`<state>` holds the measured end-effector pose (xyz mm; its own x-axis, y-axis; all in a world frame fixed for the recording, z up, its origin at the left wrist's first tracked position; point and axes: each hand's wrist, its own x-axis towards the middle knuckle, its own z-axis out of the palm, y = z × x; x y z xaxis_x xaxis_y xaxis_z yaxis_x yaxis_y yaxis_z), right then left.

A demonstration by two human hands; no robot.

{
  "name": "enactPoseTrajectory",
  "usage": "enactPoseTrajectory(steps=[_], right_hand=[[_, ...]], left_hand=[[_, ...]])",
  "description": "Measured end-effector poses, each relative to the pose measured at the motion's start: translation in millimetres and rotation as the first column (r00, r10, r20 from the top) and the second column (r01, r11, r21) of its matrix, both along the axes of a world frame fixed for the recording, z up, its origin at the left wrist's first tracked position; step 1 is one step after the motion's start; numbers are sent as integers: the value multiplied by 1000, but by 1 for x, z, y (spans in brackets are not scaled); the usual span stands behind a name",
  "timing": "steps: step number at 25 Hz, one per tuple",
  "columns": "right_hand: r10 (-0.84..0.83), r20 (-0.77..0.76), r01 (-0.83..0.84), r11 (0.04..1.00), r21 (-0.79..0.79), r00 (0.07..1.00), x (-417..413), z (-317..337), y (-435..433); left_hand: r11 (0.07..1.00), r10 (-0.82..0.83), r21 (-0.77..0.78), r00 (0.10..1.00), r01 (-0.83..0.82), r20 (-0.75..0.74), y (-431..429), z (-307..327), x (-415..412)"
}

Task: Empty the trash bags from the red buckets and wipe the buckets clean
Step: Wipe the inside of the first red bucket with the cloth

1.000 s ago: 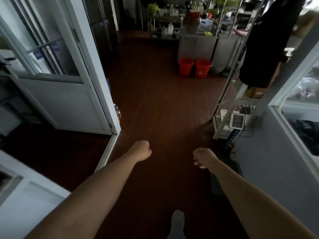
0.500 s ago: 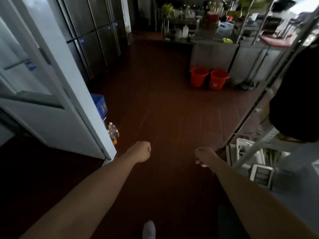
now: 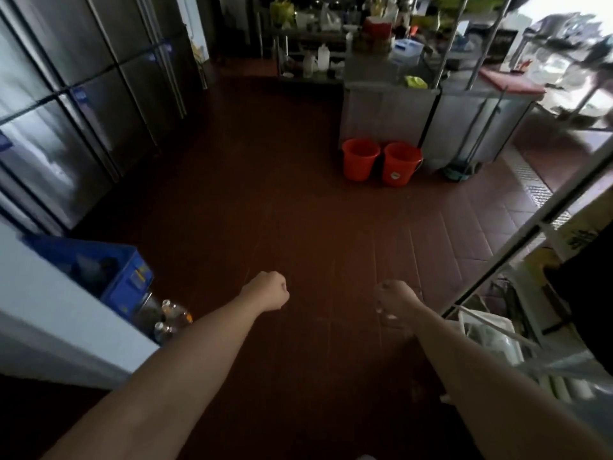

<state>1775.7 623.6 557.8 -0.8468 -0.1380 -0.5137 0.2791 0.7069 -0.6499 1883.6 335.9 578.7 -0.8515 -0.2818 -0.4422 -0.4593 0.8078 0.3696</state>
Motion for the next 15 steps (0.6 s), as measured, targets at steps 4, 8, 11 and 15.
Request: enactPoseTrajectory(steps=[4,8,11,15], right_hand=[[-43,11,43,999,6,999,-128,-6,-29],[-26,-6,26,1000,4,1000,-281,-14,-57],[-24,16,24,1000,-6,1000,-386,11,-77],[-57,-5,57,997,-45,998,-530,37,-116]], left_hand=[[1000,-20,7,1000,20,5,-33,5,-137],[994,63,88,998,-62,-9,-66,2,-283],[994,87,72,996,-87,1,-93,16,-377],[992,107,78,993,-102,-51,-134,37,-509]])
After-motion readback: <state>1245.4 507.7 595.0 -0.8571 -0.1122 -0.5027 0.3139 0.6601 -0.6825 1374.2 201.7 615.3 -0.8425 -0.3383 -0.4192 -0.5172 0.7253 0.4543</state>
